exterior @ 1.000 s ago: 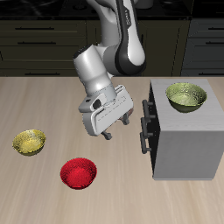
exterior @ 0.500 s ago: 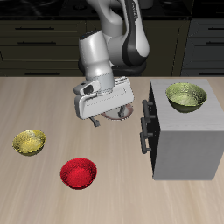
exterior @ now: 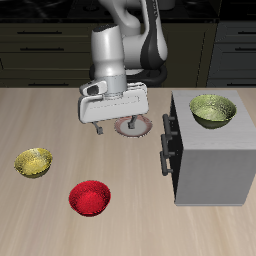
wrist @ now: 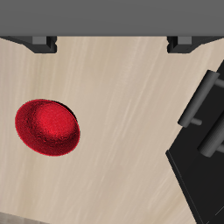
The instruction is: Close the bottom drawer of the white cabinet and place the red bowl on the plate
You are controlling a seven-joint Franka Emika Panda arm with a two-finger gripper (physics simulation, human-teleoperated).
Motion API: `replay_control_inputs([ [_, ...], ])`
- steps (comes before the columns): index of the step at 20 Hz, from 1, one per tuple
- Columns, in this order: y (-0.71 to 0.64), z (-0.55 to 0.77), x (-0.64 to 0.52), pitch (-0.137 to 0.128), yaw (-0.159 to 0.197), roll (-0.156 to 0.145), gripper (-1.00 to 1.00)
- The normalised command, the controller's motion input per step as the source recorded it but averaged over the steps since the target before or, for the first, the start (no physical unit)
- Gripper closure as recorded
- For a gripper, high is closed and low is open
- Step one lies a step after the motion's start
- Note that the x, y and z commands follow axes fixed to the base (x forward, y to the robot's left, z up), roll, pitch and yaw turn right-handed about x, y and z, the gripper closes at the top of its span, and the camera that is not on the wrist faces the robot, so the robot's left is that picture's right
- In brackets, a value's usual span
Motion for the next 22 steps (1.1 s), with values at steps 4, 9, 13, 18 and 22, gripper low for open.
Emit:
replay_control_inputs([
  [4, -0.20, 0.20, 0.02, 0.088, -0.211, 0.000, -1.00],
  [9, -0.17, 0.20, -0.08, 0.032, -0.051, -0.004, -1.00],
  [13, -0.08, 0.16, 0.03, -0.046, 0.078, -0.040, -1.00],
  [18, -0.02, 0.31, 0.13, -0.029, 0.015, -0.026, -1.00],
  [22, -0.11, 0.25, 0.18, -0.023, 0.029, -0.014, -1.00],
])
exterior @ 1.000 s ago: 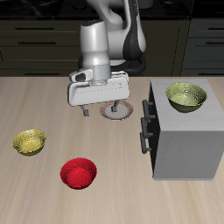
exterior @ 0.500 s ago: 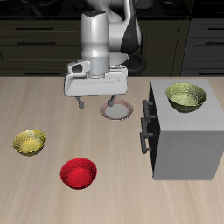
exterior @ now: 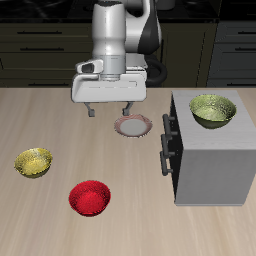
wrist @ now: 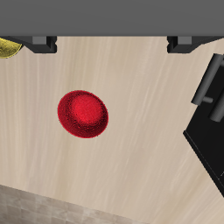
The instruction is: Close the bottom drawer of the white cabinet and place the red bowl on the plate
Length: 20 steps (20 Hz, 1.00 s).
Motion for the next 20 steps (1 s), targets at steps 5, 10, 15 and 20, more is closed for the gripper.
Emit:
replay_control_inputs([
  [5, -0.04, 0.04, 0.13, 0.000, 0.012, 0.002, -1.00],
  [10, 0.05, 0.07, 0.13, -0.016, 0.019, 0.014, -1.00],
  [15, 0.00, 0.12, 0.13, -0.015, 0.012, -0.001, -1.00],
  [20, 0.02, 0.19, 0.10, -0.023, -0.005, 0.006, -1.00],
])
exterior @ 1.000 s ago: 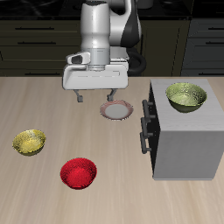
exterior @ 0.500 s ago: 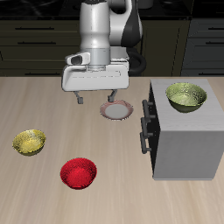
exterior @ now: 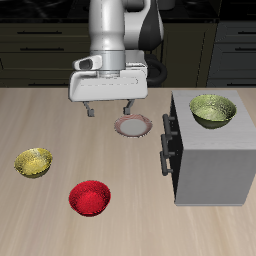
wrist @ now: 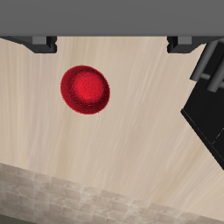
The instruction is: Close the bottom drawer of the white cabinet and place the red bowl on the plate
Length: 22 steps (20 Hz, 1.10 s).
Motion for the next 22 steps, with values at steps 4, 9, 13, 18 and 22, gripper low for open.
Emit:
replay_control_inputs([
  [4, -0.10, 0.16, 0.13, -0.016, -0.015, -0.026, -1.00],
  [9, -0.05, 0.10, 0.11, -0.018, -0.005, 0.016, -1.00],
  [13, 0.06, -0.01, 0.09, 0.006, -0.001, 0.002, -1.00],
  [18, 0.09, -0.17, 0.14, 0.025, 0.012, 0.018, -1.00],
  [22, 0.05, -0.30, 0.10, 0.036, -0.007, 0.014, -1.00],
])
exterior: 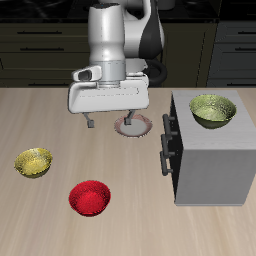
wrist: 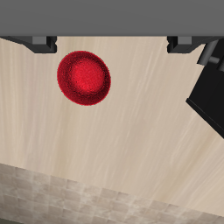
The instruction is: Close the bottom drawer of the white cabinet and place the red bowl on the plate
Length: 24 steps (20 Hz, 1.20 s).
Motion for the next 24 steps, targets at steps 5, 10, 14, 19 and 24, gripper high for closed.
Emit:
replay_control_inputs([
  [5, 0.05, -0.34, 0.05, 0.037, 0.005, 0.003, -1.00],
  [10, -0.01, -0.31, 0.05, 0.030, 0.026, -0.001, -1.00],
  [14, -0.04, -0.10, 0.04, -0.009, 0.025, 0.005, -1.00],
  [19, -0.17, 0.00, 0.02, -0.028, 0.064, 0.002, -1.00],
  [24, -0.11, -0.02, 0.02, -0.014, 0.060, -0.011, -1.00],
])
